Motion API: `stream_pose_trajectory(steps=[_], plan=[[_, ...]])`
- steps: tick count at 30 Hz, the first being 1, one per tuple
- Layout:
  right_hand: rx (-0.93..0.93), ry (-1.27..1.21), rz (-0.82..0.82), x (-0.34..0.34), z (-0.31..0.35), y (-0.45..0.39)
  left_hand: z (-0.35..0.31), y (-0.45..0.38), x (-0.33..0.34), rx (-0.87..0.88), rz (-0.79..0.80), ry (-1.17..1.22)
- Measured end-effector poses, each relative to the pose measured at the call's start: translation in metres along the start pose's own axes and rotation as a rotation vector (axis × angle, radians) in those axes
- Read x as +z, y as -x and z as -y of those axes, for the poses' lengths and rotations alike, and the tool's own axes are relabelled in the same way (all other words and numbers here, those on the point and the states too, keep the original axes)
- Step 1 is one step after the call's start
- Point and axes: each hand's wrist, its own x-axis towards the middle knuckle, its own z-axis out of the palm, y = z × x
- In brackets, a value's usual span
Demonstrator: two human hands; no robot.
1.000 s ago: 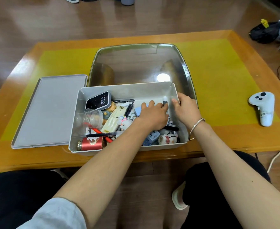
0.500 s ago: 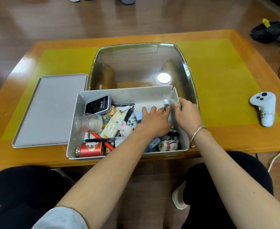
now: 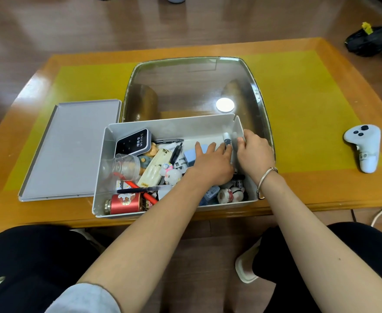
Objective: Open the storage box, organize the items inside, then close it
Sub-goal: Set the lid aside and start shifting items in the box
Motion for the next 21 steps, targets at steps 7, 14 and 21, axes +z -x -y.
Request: stream_pose_trajectory(steps=[7, 14, 21], plan=[[0.003, 0.004, 0.003, -0.0011, 0.0006, 0.002, 0.0019, -0.0016, 0.0009, 0.005, 0.023, -0.002], [0.013, 0.002, 0.017, -0.0015, 0.0005, 0.0013, -0.0001, -0.0004, -0.001, 0.033, -0.007, -0.023], [0.015, -0.008, 0.028, -0.0015, -0.0001, 0.002, 0.0012, 0.0048, -0.004, 0.049, -0.027, 0.044]])
